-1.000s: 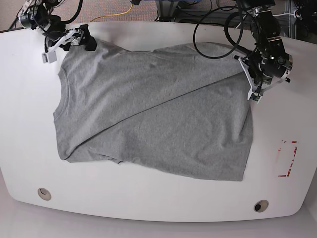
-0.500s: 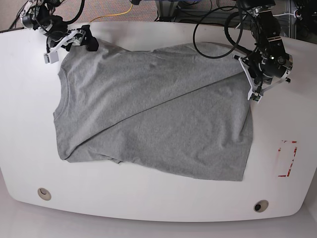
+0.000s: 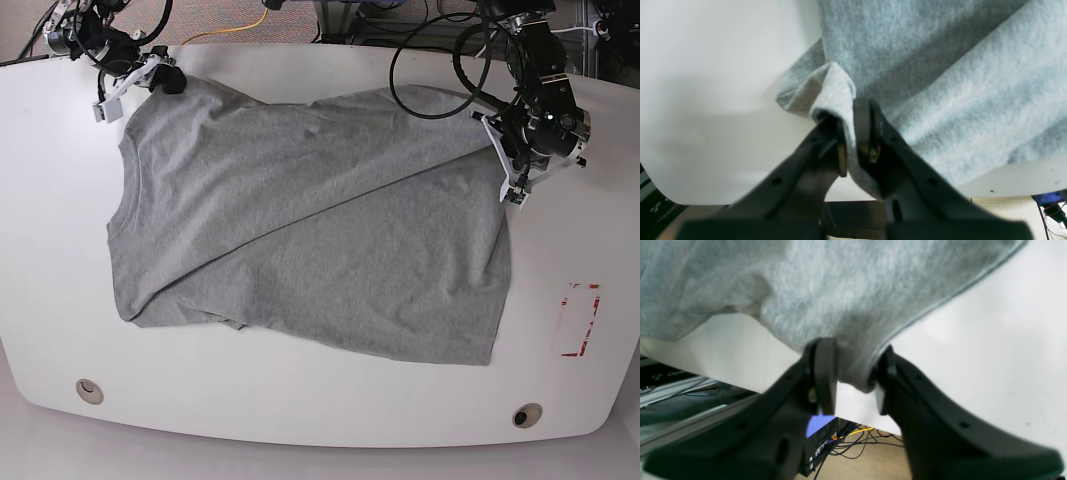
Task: Layout the t-shirt on the table in an organized manner, then fold the t-shirt properly
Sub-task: 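Adjust the right gripper's grip on the shirt corner, shifting it slightly, then pull the held corner with the right gripper along the shirt edge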
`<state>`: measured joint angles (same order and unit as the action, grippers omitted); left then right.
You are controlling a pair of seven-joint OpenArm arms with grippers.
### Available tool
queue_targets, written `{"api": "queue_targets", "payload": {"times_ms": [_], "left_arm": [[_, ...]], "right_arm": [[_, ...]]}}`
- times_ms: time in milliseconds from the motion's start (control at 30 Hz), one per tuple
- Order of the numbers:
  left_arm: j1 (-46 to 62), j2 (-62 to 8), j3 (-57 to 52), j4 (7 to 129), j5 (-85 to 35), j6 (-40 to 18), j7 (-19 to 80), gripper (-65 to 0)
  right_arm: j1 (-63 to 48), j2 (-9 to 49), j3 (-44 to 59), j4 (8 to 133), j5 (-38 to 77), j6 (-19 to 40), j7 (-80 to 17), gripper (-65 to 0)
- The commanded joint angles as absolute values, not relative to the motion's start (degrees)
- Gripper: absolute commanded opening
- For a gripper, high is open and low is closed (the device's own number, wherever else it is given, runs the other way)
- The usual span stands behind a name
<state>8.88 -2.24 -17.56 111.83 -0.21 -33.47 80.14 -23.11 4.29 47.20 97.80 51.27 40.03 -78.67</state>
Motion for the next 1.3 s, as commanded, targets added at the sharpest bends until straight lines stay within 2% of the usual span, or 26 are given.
{"api": "queue_targets", "payload": {"times_ms": [0, 200, 567, 800, 1267], "left_arm": [[8.48, -2.59, -17.63, 112.66, -0.13, -33.45, 80.0, -65.0], [8.4, -2.59, -17.63, 112.4, -0.13, -33.45, 80.0, -65.0], [8.04, -2.59, -17.63, 112.4, -0.13, -33.45, 80.0, -65.0], [6.46, -2.59, -17.54, 112.4, -0.13, -33.45, 80.0, -65.0], [6.02, -2.59, -17.54, 112.4, -0.04, -33.45, 80.0, -65.0]], "right_arm": [[-23.43, 5.05, 47.6, 98.59, 52.26, 40.0, -78.11, -52.8], [-23.6, 5.32, 47.6, 100.18, 52.88, 40.0, -78.02, -65.0], [-25.1, 6.02, 47.16, 111.16, 56.92, 40.0, -78.11, -65.0], [-21.76, 8.22, 47.08, 111.43, 57.98, 40.0, -78.2, -65.0], [-7.96, 12.09, 43.56, 97.1, 56.48, 36.88, -78.29, -64.8]]}}
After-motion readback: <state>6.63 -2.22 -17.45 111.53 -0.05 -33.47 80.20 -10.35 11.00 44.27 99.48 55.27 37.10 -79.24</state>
